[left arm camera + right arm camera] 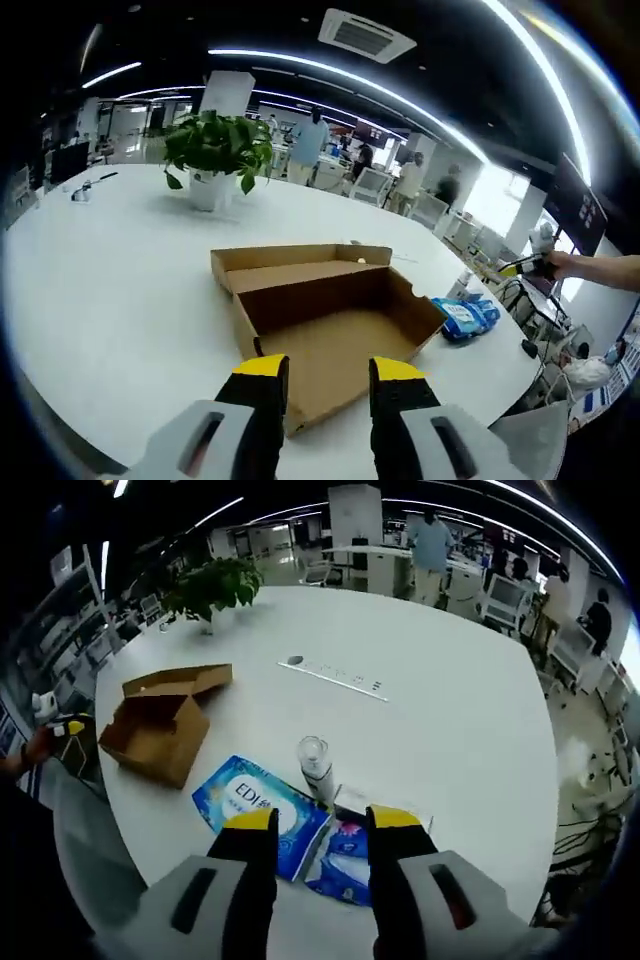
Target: Operate the shoe box by opening the lid, removing the specified soft item, and placing it in the target area until the item is outside and the box remains undamaged.
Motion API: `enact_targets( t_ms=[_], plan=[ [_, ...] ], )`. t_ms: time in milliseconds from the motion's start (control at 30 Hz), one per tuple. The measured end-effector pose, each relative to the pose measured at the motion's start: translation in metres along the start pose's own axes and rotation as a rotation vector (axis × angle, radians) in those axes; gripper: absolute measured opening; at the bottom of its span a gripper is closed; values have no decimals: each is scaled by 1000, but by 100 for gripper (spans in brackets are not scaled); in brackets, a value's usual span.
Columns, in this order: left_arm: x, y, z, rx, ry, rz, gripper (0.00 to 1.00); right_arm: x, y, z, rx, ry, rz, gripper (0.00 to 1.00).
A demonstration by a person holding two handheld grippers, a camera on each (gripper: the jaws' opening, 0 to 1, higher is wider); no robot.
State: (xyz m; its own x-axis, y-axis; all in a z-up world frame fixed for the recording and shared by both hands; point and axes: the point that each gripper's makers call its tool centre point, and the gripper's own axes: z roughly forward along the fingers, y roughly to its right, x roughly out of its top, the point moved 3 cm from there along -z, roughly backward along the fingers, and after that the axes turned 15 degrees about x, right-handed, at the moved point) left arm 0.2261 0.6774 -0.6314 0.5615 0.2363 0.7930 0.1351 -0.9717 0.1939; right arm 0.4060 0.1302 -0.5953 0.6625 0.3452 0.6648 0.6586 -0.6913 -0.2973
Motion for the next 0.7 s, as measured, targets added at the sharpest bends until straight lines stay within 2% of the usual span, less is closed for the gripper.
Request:
enact_targets(
  t_ms=[167,367,700],
  plan=[
    [-7,-15,9,71,-26,-7,32,-11,-12,-5,4,40,33,33],
    [-8,-15,17,77,-37,-22,32,-20,-12,-13,-4,61,57,33],
    [-22,-12,41,97,-105,-25,32,-38,-23,-18,9,115,100,33]
  ],
)
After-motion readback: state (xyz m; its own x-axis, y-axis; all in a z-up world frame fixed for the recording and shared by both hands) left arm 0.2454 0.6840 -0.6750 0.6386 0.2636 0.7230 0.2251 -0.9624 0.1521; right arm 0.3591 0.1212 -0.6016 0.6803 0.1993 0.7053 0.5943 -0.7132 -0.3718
